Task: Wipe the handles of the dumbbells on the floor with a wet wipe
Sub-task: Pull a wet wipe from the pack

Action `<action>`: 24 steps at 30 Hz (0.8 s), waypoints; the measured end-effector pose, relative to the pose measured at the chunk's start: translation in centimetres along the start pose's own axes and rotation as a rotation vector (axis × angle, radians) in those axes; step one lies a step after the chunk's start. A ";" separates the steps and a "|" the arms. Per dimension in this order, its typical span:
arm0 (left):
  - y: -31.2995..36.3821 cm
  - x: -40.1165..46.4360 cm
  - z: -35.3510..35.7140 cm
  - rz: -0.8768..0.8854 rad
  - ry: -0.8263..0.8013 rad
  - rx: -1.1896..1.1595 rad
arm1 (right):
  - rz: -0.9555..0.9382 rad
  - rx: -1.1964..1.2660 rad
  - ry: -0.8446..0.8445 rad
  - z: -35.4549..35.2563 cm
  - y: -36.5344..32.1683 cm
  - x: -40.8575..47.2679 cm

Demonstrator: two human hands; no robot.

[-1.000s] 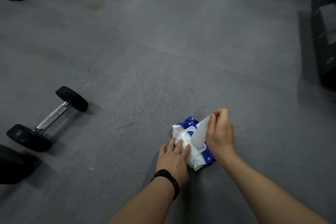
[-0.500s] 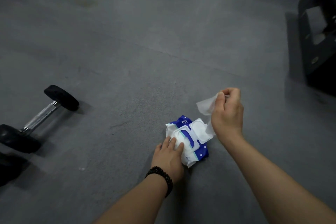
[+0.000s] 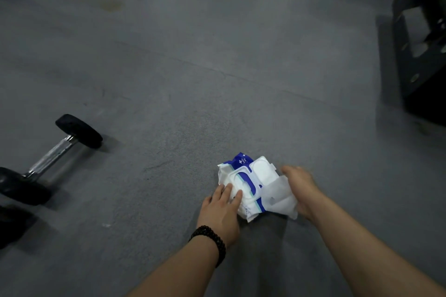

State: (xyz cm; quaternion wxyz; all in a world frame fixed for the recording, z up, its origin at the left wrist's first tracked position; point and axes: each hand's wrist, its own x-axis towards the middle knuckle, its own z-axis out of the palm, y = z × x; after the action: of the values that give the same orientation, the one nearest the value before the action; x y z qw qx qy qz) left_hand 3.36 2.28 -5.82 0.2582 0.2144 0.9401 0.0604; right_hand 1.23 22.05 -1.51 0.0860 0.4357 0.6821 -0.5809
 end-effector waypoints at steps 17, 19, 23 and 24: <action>-0.1 0.0 0.1 0.019 0.020 0.007 | -0.015 -0.005 -0.031 0.4 1.3 0.2; -0.1 -0.1 0.1 0.021 0.022 0.010 | -0.065 -0.036 0.002 0.5 1.3 -0.1; -0.3 -0.1 0.3 0.019 0.026 0.003 | -0.213 -0.150 0.006 1.3 1.6 -1.8; -0.2 0.0 0.4 0.017 0.029 -0.003 | -0.276 -0.184 -0.030 1.7 2.0 -2.3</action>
State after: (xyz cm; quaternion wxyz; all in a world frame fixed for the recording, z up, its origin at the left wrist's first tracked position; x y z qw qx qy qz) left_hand 3.47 2.05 -6.17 0.2444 0.2210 0.9418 0.0669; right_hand 3.37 19.36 -2.07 0.0551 0.3196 0.7843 -0.5289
